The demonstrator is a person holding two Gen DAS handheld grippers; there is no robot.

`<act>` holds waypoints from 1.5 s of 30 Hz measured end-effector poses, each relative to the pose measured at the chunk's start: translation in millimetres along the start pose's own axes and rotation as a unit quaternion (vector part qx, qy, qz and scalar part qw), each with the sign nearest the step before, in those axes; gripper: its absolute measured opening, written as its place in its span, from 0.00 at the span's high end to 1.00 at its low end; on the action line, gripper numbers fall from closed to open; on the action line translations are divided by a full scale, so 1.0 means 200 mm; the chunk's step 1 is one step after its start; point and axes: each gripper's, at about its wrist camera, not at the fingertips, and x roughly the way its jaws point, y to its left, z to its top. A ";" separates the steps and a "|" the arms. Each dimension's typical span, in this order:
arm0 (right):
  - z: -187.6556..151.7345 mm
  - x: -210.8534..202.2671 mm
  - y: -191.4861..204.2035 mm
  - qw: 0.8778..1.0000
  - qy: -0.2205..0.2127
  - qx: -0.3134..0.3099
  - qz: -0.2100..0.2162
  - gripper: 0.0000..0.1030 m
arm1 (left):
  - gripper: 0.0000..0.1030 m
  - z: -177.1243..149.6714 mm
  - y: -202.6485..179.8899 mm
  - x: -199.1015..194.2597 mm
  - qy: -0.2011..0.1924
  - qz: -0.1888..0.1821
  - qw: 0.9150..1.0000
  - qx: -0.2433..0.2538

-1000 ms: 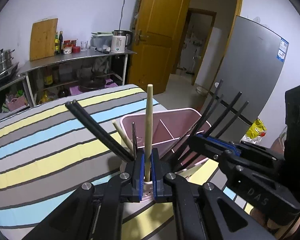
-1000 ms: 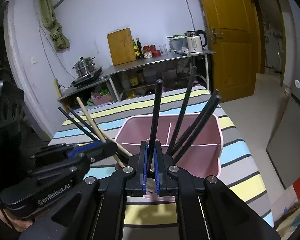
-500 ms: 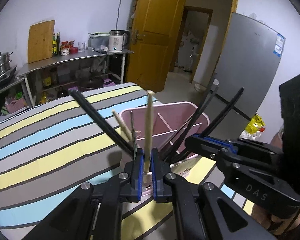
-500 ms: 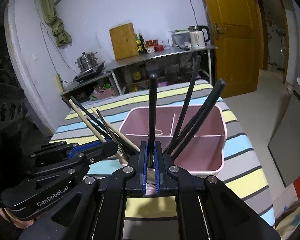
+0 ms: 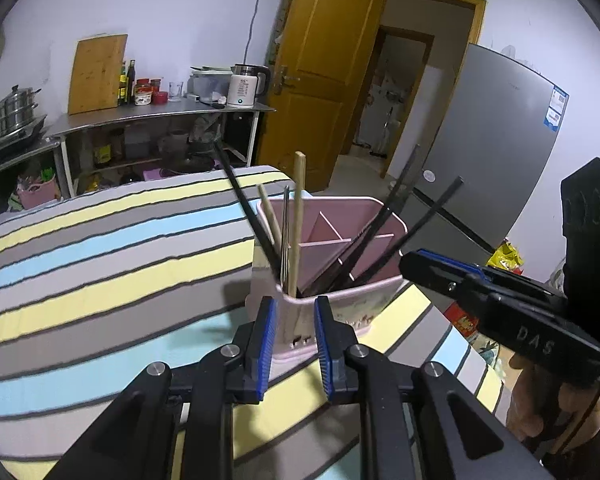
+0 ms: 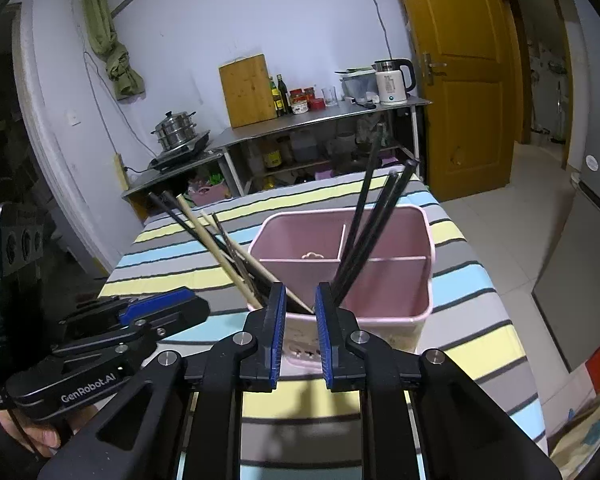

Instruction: Organize utensils

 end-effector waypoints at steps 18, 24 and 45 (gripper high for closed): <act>-0.21 -0.29 0.12 0.999 -0.032 -0.028 -0.004 0.84 | 0.82 -0.25 -0.14 -0.30 -0.048 0.036 0.998 0.012; -0.31 -0.35 0.15 0.998 -0.038 -0.042 -0.009 0.84 | 0.82 -0.34 -0.18 -0.36 -0.062 0.047 0.997 0.015; -0.41 -0.40 0.15 0.997 -0.048 -0.053 -0.033 0.84 | 0.82 -0.42 -0.21 -0.40 -0.075 0.051 0.996 0.016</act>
